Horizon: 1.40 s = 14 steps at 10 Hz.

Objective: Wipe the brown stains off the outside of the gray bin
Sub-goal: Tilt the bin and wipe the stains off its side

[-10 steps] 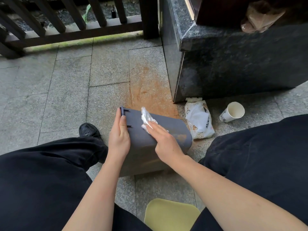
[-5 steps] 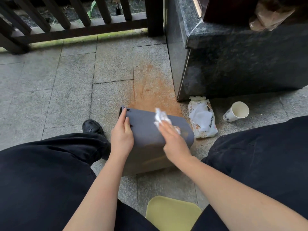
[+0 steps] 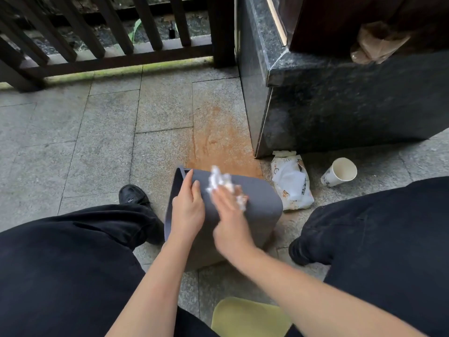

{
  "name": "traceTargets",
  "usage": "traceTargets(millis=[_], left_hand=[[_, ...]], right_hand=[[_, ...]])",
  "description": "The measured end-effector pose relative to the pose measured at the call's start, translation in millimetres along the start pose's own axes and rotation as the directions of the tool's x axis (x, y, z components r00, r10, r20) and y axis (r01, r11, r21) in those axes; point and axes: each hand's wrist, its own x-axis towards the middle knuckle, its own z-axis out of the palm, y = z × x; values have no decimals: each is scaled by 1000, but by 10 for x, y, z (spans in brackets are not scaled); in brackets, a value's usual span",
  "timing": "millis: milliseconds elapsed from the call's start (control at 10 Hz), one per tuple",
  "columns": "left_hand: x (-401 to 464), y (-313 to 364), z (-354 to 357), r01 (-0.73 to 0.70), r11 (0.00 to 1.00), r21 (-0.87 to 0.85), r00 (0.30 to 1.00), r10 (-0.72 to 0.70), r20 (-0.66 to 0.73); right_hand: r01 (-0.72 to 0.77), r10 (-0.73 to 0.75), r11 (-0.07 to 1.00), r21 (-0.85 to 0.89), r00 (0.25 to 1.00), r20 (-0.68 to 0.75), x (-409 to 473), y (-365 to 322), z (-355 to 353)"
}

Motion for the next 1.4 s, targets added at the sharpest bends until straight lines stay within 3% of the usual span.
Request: traceTargets(millis=[100,200,300,400,500,600,700,800,900,1000,1100,1300,1400], left_hand=[[-4,7,-20,19,996,-91,999,-14,47],[-3,14,-62,24,989,-145,1000,-22,20],[53,-41,-103,107,981,-159,994,-110,-9],[134,-106,-123,197,956,-216,977,-209,-33],[208,-126,-103,236,925,-297,967,-255,-27],[243,-171,-79,218,921,-324,970,-241,-31],[260,-193,-81,216,906,-363,972,-237,-12],[264,-147,-76,206,883,-422,974,-227,0],[169,-76,-16,115,907,-405,991,-134,-20],[76,-62,65,-7,975,-220,999,-3,-45],[93,-78,94,-32,992,-124,998,26,-53],[15,-234,281,44,994,-102,989,-58,-138],[13,-298,313,81,994,-75,987,-90,-131]], right_hand=[[29,-29,990,136,1000,-3,-143,-236,217],[115,-115,992,58,993,-3,-116,-29,180],[-43,42,999,-26,998,-48,-32,413,80],[-320,315,946,-55,946,-81,100,830,-117],[-407,400,911,-68,912,-95,287,865,-184],[-231,230,972,-38,973,-34,336,534,-54],[104,-107,993,61,992,63,137,60,197],[192,-207,962,196,976,61,-5,-171,349],[242,-244,950,195,970,-16,112,-72,276],[204,-202,972,113,979,-29,341,121,230],[111,-112,993,35,993,36,438,306,226],[17,-11,999,-50,992,124,439,742,182],[-190,205,973,-128,972,116,494,1131,27]])
